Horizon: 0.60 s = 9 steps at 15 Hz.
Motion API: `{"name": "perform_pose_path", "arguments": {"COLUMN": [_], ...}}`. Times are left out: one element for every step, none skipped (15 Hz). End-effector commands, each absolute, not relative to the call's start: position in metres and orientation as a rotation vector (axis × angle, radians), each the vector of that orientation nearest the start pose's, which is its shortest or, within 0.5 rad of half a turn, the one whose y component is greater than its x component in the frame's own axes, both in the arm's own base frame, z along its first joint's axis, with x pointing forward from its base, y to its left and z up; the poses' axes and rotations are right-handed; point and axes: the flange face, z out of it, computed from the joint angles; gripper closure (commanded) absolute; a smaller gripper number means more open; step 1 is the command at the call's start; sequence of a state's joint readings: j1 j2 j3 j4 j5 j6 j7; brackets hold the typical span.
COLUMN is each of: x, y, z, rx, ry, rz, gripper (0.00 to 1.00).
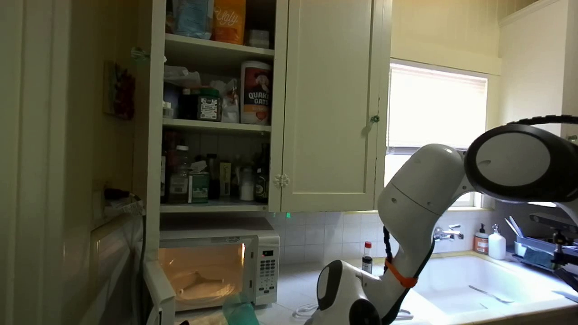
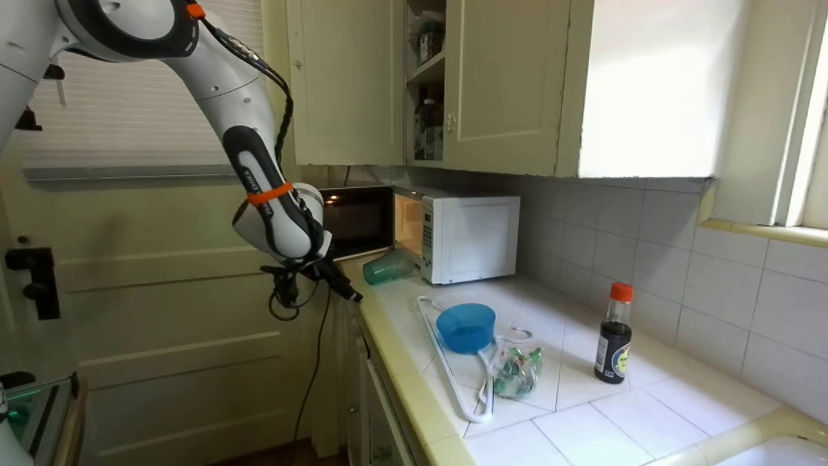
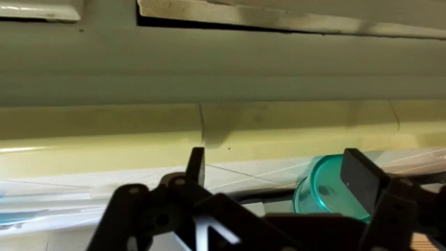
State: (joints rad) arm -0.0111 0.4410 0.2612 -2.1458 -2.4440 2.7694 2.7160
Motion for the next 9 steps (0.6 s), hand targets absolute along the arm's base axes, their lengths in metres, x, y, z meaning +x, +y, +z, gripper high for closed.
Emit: {"name": "perform_pose_path", "arguments": {"x": [0.443,0.438,0.421,0.410,0.412,0.418,0.413,0.413,0.417], "y": [0.146,0.172,0.176,0.186,0.192,0.206,0.214,0.221,0.221], "z": [0.212,0.232,0.240,0.251,0.258,0.269,0.274,0.280,0.275], "rx": [-2.722,-2.722,-2.704,-2.682,-2.668,-2.650,-2.615,-2.598,-2.621], "ry": [0.089,0.039,0.040,0.024,0.008,-0.013,-0.014,-0.018,-0.071], "rz": [-1.335,-1.381,-1.393,-1.393,-1.387,-1.394,-1.416,-1.437,-1.411], "gripper": [0.00,0.00,0.00,0.00,0.00,0.00,0.00,0.00,0.00]}}
